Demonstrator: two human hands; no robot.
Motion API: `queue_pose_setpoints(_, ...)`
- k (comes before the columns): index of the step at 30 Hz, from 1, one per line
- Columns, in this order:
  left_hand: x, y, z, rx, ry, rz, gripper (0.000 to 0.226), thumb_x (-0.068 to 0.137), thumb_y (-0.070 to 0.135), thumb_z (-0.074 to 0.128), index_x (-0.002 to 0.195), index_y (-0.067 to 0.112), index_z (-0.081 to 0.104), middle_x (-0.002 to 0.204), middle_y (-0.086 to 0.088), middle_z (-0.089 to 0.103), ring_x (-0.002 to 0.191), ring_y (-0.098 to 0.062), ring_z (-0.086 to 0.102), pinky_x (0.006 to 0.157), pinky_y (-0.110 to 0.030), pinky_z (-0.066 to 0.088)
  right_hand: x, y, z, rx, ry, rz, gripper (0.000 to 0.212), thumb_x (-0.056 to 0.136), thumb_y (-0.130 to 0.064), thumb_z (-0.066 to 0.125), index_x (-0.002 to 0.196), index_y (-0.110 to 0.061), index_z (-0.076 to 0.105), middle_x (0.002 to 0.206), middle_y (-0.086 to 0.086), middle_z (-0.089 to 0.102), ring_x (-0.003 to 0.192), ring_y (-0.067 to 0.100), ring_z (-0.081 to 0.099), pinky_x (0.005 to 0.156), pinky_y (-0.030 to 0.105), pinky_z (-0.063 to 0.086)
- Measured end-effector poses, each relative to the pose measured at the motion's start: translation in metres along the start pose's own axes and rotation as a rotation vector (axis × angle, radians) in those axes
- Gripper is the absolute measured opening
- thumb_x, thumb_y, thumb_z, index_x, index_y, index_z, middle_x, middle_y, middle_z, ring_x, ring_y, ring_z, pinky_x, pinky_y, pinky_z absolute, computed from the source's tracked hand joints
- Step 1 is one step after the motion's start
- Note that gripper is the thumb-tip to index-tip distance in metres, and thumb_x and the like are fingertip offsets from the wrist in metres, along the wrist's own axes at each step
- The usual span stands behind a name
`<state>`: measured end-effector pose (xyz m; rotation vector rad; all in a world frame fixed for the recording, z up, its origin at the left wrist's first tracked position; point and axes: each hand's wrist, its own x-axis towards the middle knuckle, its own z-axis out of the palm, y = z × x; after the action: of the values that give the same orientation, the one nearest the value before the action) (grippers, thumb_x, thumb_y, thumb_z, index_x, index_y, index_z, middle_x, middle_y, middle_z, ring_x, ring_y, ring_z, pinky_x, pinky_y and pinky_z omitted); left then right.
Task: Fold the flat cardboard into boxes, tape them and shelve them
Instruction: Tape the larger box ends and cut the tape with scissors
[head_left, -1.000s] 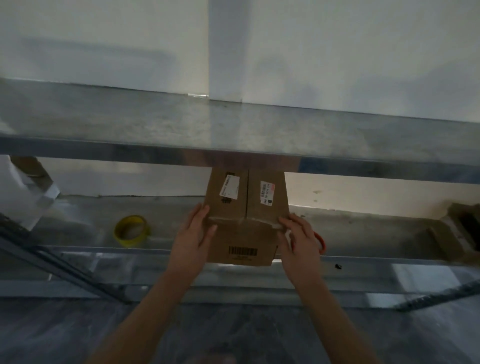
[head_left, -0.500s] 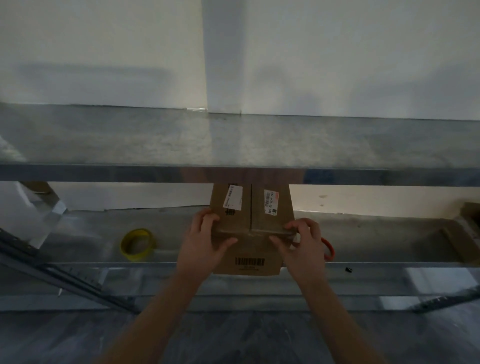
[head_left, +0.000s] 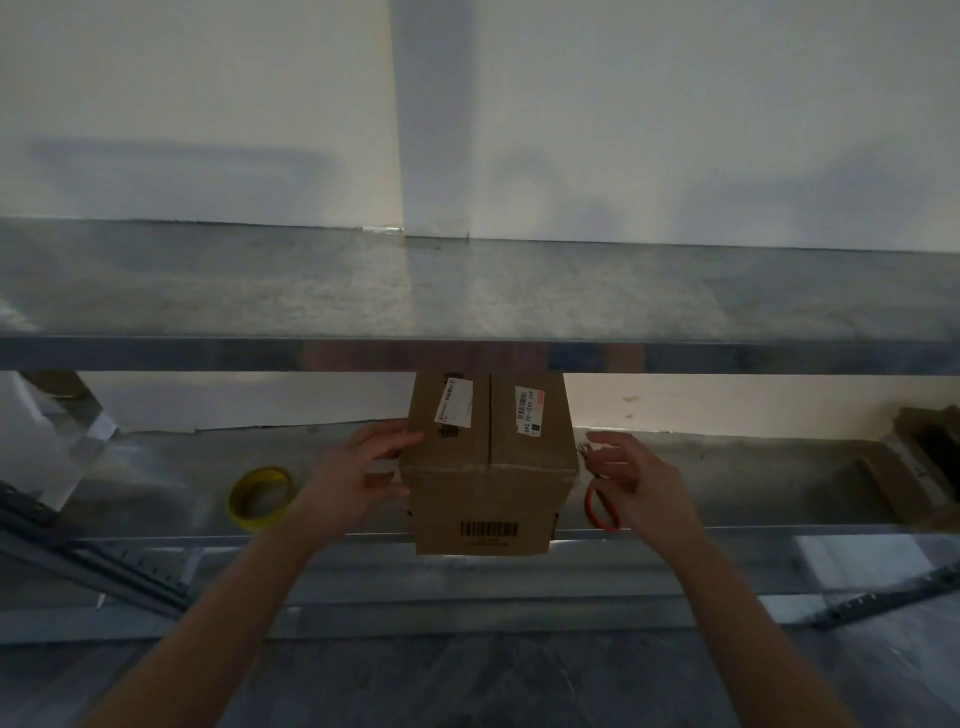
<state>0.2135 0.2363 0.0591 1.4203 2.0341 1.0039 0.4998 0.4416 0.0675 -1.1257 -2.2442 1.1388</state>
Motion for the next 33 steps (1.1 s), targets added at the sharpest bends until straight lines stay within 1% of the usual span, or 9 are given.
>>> queue_pose_setpoints(5,0.017,0.007,-0.002,0.162,0.032,0.026,0.042,0.076,0.005,0.076,0.115,0.020,0.068,0.132,0.004,0.052,0.104,-0.005,0.059,0.092,-0.002,0.038,0.017,-0.007,0.000,0.004,-0.078,-0.085,0.041,0.077,-0.008,0.080,0.108,-0.031,0.066,0.093,-0.004,0.071,0.080,-0.004,0.067,0.073,0.007,0.050)
queue_pose_setpoints(10,0.014,0.008,0.007,0.077,0.060,0.014,0.045,0.074,0.009,0.079,0.116,0.022,0.068,0.133,0.006,0.048,0.114,-0.002,0.052,0.099,-0.013,0.042,0.013,0.002,0.007,-0.095,-0.023,-0.140,0.037,0.077,-0.019,0.082,0.101,-0.037,0.061,0.100,-0.025,0.060,0.089,-0.008,0.061,0.072,0.001,0.044)
queue_pose_setpoints(13,0.015,0.008,0.010,0.083,0.099,0.035,0.040,0.077,0.012,0.077,0.114,0.024,0.068,0.131,0.007,0.050,0.112,0.000,0.052,0.097,-0.014,0.044,0.013,0.001,0.021,-0.085,0.080,-0.098,0.030,0.079,-0.023,0.081,0.095,-0.036,0.059,0.096,-0.021,0.059,0.084,-0.006,0.059,0.070,0.003,0.041)
queue_pose_setpoints(17,0.014,0.007,0.016,0.088,0.178,0.043,0.036,0.082,0.016,0.074,0.115,0.029,0.065,0.130,0.010,0.047,0.114,-0.007,0.052,0.096,-0.021,0.048,0.013,0.001,0.028,-0.050,0.057,-0.020,0.031,0.082,-0.026,0.078,0.102,-0.035,0.055,0.115,-0.009,0.058,0.090,-0.002,0.057,0.075,0.008,0.041)
queue_pose_setpoints(21,0.010,0.002,0.026,-0.174,0.069,-0.104,0.058,0.086,0.029,0.068,0.133,0.046,0.037,0.143,0.016,0.029,0.131,-0.007,0.036,0.099,-0.018,0.041,0.004,0.002,0.025,0.134,-0.082,0.056,0.062,0.078,-0.042,0.076,0.130,-0.034,0.043,0.131,-0.008,0.049,0.112,0.012,0.054,0.092,0.030,0.052)
queue_pose_setpoints(24,0.008,-0.002,0.028,-0.351,0.004,-0.202,0.076,0.079,0.045,0.071,0.141,0.049,0.028,0.143,0.017,0.035,0.130,-0.009,0.038,0.104,-0.030,0.038,0.002,0.001,0.025,0.232,-0.080,0.086,0.079,0.077,-0.041,0.076,0.141,-0.035,0.030,0.122,-0.016,0.047,0.109,0.007,0.052,0.077,0.015,0.050)
queue_pose_setpoints(27,0.014,0.000,0.026,-0.365,-0.017,-0.200,0.087,0.076,0.047,0.073,0.143,0.051,0.018,0.143,0.023,0.031,0.128,-0.006,0.035,0.104,-0.033,0.038,0.009,0.004,0.027,0.203,-0.095,0.122,0.087,0.079,-0.042,0.074,0.149,-0.031,0.025,0.133,-0.012,0.044,0.122,0.013,0.048,0.094,0.029,0.052)
queue_pose_setpoints(29,0.020,0.001,0.026,-0.391,-0.034,-0.218,0.085,0.077,0.044,0.073,0.144,0.049,0.020,0.143,0.022,0.033,0.127,-0.007,0.038,0.103,-0.030,0.040,0.013,0.006,0.028,0.215,-0.161,0.139,0.086,0.077,-0.049,0.072,0.148,-0.035,0.025,0.142,-0.009,0.043,0.125,0.015,0.047,0.102,0.040,0.048)
queue_pose_setpoints(33,0.022,0.000,0.023,-0.495,-0.111,-0.254,0.068,0.077,0.042,0.074,0.129,0.062,0.037,0.130,0.034,0.037,0.118,-0.004,0.046,0.088,-0.021,0.048,0.019,0.007,0.025,0.275,-0.231,0.142,0.081,0.068,-0.056,0.076,0.135,-0.048,0.030,0.132,-0.016,0.045,0.118,0.013,0.054,0.096,0.038,0.053)
